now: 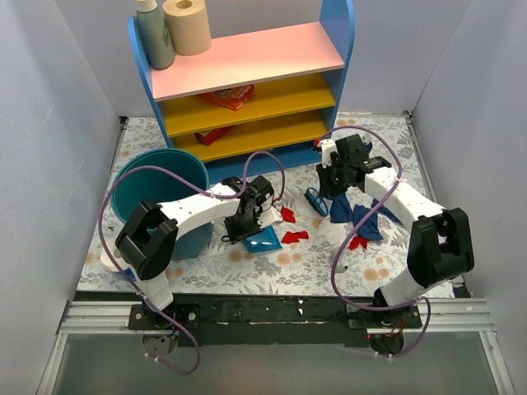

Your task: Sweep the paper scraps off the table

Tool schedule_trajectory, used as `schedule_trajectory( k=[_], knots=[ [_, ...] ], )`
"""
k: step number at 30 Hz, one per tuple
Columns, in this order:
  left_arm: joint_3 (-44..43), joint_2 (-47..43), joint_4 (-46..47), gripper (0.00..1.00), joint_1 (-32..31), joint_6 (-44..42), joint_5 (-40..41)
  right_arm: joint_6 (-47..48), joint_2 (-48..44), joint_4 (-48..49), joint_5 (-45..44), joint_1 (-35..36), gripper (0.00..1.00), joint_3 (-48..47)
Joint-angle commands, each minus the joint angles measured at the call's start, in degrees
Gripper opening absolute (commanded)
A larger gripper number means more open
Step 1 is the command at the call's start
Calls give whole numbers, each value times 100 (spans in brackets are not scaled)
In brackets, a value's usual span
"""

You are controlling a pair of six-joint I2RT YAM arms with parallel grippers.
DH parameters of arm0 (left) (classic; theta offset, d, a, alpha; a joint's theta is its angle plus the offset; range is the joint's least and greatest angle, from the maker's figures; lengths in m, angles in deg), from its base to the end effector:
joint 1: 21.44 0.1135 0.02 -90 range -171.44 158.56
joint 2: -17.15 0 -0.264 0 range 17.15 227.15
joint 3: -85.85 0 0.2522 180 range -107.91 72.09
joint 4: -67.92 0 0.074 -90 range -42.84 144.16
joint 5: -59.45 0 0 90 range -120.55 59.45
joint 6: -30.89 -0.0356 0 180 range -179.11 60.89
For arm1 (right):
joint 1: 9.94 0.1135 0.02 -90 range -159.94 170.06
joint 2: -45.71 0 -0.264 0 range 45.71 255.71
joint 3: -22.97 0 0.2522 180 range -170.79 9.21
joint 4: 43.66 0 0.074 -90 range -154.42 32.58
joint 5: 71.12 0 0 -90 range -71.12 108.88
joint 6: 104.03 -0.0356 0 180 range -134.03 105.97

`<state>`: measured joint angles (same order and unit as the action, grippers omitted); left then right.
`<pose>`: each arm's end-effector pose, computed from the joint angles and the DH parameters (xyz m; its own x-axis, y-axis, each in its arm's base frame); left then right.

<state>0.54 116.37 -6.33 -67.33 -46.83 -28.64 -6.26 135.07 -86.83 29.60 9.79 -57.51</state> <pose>0.2171 -0.2222 0.2039 -0.8322 0.5531 -0.0385 0.5525 0.8331 0.0257 0.3114 0.1187 0.2526 -0.6760 -0.3836 -0.6292 -0.5357 0.8421 0.0622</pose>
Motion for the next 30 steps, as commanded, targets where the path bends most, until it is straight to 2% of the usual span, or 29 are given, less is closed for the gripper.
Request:
schedule_trajectory(
  k=[1,7,10,16,21,23,30],
  knots=[
    [-122,273,301,0,-34,109,-86,-556,11,286,849,374,1,176],
    [-438,668,441,0,-69,161,-182,-1278,46,533,2090,471,1,309],
    [-535,739,512,0,-78,267,-182,-1278,20,445,2092,445,1,256],
    [-351,704,688,0,-78,346,-464,-1427,-41,375,2654,14,1,107],
    [-220,372,477,0,-69,258,-262,-997,-278,-12,2400,-135,1,-254],
    [-123,230,424,0,-69,136,-270,-892,-366,-144,2260,-153,1,-236],
    [-193,133,-68,0,-69,-312,432,-531,-744,-408,1793,-153,1,62]
  ],
)
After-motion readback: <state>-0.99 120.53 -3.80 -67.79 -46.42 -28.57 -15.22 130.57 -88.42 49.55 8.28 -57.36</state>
